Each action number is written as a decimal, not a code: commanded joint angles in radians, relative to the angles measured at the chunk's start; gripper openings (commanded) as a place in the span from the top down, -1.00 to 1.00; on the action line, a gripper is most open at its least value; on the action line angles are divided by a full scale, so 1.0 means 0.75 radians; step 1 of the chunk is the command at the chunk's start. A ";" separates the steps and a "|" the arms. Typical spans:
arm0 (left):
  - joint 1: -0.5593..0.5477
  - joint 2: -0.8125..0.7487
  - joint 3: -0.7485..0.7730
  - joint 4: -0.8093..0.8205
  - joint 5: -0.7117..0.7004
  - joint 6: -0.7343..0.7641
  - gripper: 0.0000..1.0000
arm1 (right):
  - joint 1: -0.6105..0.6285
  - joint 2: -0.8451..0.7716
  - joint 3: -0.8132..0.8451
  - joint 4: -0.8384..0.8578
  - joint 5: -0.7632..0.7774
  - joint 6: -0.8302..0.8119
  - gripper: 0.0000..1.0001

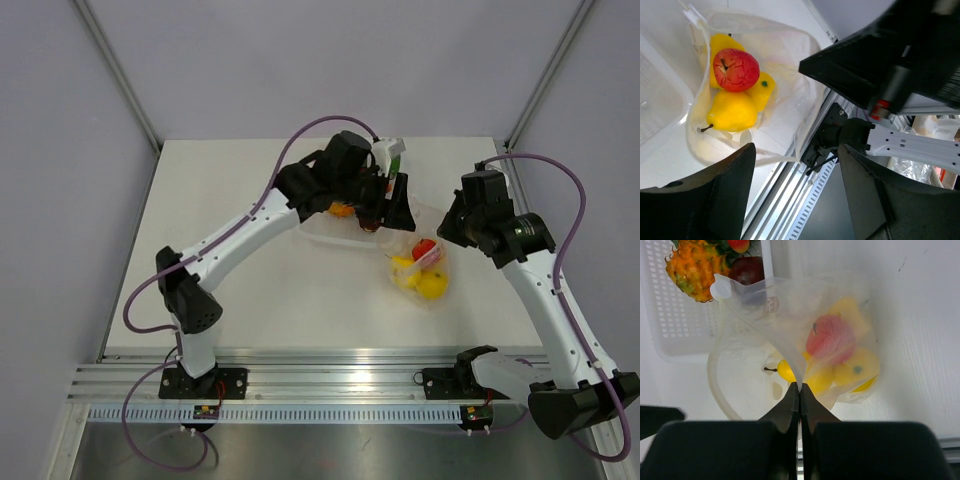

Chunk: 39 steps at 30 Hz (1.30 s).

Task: Place the food in the zip-top bag and seal the zipper
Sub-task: Place the fake fruit in the zipper food storage bag, then pick up the fake fruit from the bin.

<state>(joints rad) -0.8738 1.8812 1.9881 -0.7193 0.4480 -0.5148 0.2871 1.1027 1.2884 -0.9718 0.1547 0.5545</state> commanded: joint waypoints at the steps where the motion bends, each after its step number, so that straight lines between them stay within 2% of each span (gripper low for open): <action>1: 0.054 -0.195 0.047 0.037 0.004 0.028 -0.37 | -0.004 -0.038 0.004 0.001 0.066 -0.001 0.95; 4: 0.130 -0.238 -0.004 0.065 -0.031 0.022 -0.37 | -0.004 -0.045 0.012 -0.011 0.078 -0.005 0.95; 8: 0.216 -0.197 -0.068 0.084 -0.116 -0.001 -0.36 | -0.004 -0.071 0.012 -0.030 0.092 -0.005 0.95; 9: 0.218 -0.153 -0.055 0.053 -0.198 0.009 -0.38 | -0.004 -0.073 0.018 -0.032 0.096 -0.005 0.95; 14: 0.218 0.044 0.063 -0.049 -0.337 0.071 -0.56 | -0.004 -0.098 0.049 -0.079 0.127 -0.021 0.95; 17: 0.216 0.165 0.108 -0.060 -0.387 0.071 -0.56 | -0.002 -0.108 0.059 -0.087 0.133 -0.023 0.95; 24: 0.224 0.367 0.145 -0.017 -0.554 0.011 -0.71 | -0.004 -0.112 0.074 -0.107 0.135 -0.025 0.94; 32: 0.226 0.510 0.209 0.098 -0.591 -0.176 -0.70 | -0.002 -0.094 0.072 -0.103 0.129 -0.023 0.93; 39: 0.220 0.566 0.211 0.143 -0.765 -0.385 -0.70 | -0.004 -0.069 0.072 -0.087 0.119 -0.042 0.94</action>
<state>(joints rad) -0.7071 2.2890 2.1029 -0.6758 -0.0334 -0.6971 0.2871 1.0451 1.3025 -1.0672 0.2253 0.5426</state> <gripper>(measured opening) 0.853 0.033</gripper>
